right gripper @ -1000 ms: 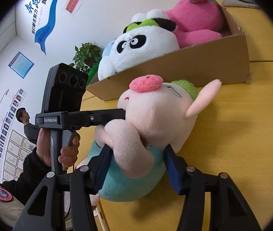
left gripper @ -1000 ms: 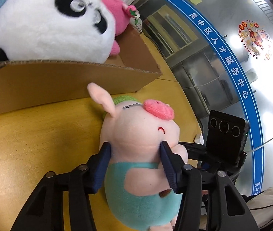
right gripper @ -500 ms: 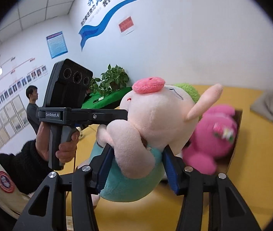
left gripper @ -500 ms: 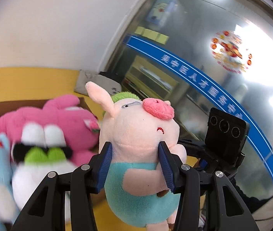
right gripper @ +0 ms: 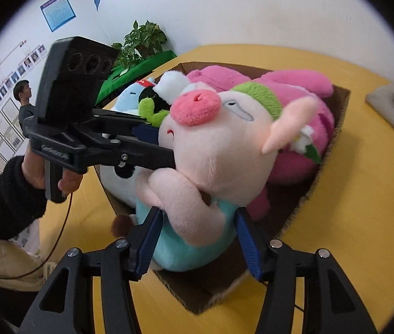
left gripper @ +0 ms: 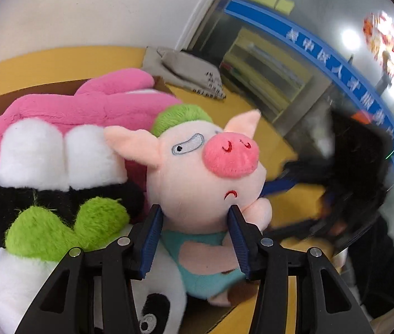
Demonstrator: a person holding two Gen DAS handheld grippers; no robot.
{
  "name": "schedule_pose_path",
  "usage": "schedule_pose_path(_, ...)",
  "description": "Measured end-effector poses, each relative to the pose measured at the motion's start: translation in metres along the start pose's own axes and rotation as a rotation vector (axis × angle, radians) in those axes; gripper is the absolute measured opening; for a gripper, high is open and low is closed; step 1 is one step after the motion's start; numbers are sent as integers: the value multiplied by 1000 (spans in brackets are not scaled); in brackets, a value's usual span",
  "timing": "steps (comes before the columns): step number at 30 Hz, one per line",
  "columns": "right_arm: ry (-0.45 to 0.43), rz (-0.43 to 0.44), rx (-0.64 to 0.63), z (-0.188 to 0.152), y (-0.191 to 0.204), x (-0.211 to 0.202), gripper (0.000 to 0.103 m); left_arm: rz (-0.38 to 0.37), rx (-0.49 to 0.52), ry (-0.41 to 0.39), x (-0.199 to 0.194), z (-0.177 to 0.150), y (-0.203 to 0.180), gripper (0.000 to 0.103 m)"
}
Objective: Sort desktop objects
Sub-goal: 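Lift the pig into the box and open both grippers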
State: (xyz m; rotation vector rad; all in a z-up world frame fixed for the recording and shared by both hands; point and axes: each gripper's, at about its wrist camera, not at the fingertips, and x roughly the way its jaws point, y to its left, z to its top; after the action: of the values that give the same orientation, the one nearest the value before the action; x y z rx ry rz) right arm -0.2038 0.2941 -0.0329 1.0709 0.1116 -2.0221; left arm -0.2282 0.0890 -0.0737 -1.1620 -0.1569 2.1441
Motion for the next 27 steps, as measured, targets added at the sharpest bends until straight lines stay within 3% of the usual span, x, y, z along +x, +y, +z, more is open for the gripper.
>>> schedule_pose_path(5, -250, 42, 109, 33, -18, -59, 54, 15, 11, 8, 2, 2, -6, 53)
schedule_pose_path(6, -257, 16, 117, 45, -18, -56, 53, 16, 10, 8, 2, 2, -7, 53)
schedule_pose_path(8, -201, -47, 93, 58, -13, -34, 49, 15, 11, 9, 1, 3, -7, 53)
schedule_pose_path(10, -120, -94, 88, 65, -13, 0, 36, 14, 13, 8, -2, -1, -5, 53)
schedule_pose_path(13, -47, -146, 115, 57, -22, 35, 35, 49, 22, 1, -3, -2, -6, 51)
schedule_pose_path(20, 51, -228, 144, 46, -19, 57, 33, 40, 21, -53, -31, -12, -9, 55)
schedule_pose_path(22, 68, -275, 135, 46, -13, 62, 33, 53, 28, -64, -42, -19, -14, 64)
schedule_pose_path(25, 21, -351, 132, 45, 0, 56, 35, 103, 28, -89, -63, -32, -21, 72)
schedule_pose_path(27, -51, -428, 149, 40, 14, 38, 49, 133, 13, -123, -80, -39, -23, 83)
